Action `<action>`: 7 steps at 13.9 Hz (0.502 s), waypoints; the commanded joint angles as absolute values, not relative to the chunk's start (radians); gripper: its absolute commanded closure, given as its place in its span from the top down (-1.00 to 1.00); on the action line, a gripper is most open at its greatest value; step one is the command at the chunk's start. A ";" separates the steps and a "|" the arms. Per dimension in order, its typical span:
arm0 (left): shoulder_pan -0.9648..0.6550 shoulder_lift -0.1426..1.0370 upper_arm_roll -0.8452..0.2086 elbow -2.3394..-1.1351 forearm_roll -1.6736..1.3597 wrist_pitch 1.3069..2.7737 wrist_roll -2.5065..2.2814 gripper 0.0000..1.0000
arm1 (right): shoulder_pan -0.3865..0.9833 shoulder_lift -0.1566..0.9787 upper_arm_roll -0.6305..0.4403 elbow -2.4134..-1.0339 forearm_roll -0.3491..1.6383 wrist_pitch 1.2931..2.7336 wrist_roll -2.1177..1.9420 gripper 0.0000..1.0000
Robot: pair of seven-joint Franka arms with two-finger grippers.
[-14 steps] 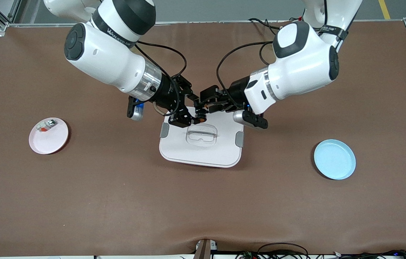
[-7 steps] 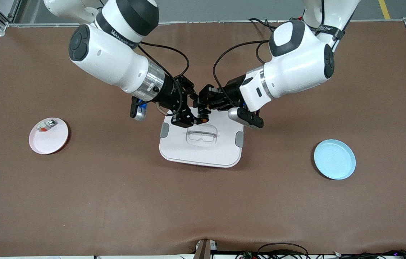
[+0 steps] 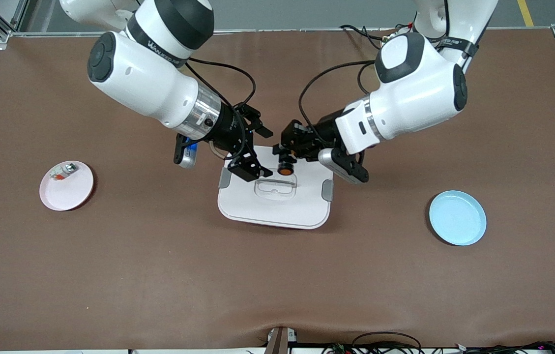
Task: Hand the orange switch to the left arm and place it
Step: 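Grasp the switch with the left gripper while the right gripper releases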
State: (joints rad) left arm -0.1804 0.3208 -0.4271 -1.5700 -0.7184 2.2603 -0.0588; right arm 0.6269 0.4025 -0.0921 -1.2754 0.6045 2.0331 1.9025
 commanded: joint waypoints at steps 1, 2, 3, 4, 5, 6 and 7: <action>-0.166 0.321 -0.428 -1.565 -0.599 2.255 -0.041 -1.00 | 0.565 0.408 -0.089 -1.250 0.615 1.949 1.803 1.00; -0.149 0.319 -0.428 -1.565 -0.518 2.255 -0.040 -1.00 | 0.536 0.408 -0.089 -1.250 0.615 1.904 1.739 1.00; -0.135 0.318 -0.428 -1.565 -0.436 2.247 -0.040 -1.00 | 0.503 0.408 -0.087 -1.250 0.615 1.849 1.676 1.00; -0.118 0.316 -0.428 -1.562 -0.358 2.206 -0.040 -1.00 | 0.474 0.405 -0.087 -1.250 0.614 1.794 1.601 1.00; -0.101 0.313 -0.428 -1.560 -0.297 2.169 -0.038 -1.00 | 0.447 0.400 -0.090 -1.249 0.614 1.739 1.510 1.00; -0.082 0.310 -0.428 -1.562 -0.261 2.143 -0.037 -1.00 | 0.411 0.399 -0.094 -1.249 0.612 1.671 1.447 1.00; -0.063 0.308 -0.428 -1.562 -0.226 2.123 -0.019 -1.00 | 0.375 0.397 -0.095 -1.233 0.606 1.619 1.393 1.00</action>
State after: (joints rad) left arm -0.0962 0.3209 -0.4242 -1.5683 -0.2887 2.1734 -0.0510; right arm 0.4356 0.4015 -0.1039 -1.2627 0.6042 1.7078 1.4921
